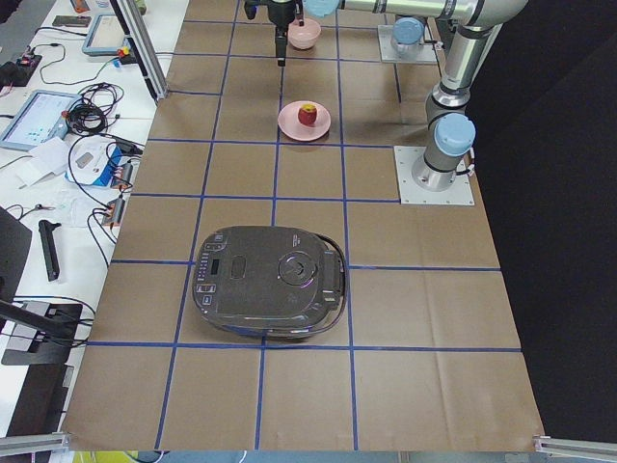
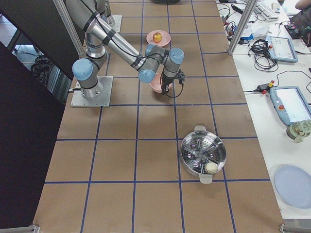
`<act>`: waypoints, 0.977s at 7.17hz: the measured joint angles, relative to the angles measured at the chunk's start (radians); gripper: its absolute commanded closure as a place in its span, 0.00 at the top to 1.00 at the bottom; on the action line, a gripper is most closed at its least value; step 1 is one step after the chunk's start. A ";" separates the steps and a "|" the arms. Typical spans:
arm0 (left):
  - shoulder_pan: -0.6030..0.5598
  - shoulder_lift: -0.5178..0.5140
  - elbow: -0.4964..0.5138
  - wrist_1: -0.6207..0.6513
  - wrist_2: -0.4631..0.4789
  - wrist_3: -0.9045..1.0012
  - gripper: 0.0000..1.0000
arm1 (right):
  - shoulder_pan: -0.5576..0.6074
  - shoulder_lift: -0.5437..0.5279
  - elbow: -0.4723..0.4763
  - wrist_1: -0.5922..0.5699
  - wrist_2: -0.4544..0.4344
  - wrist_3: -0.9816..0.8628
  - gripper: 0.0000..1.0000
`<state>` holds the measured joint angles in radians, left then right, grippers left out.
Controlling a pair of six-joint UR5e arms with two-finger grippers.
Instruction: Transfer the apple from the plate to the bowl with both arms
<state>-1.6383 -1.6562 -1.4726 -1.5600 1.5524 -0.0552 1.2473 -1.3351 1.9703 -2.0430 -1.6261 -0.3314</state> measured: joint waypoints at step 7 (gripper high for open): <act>0.000 -0.001 0.000 0.001 0.000 0.000 1.00 | 0.252 -0.028 -0.123 0.189 0.200 0.184 0.03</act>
<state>-1.6383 -1.6567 -1.4726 -1.5587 1.5524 -0.0552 1.4991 -1.3627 1.8474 -1.8542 -1.4257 -0.1474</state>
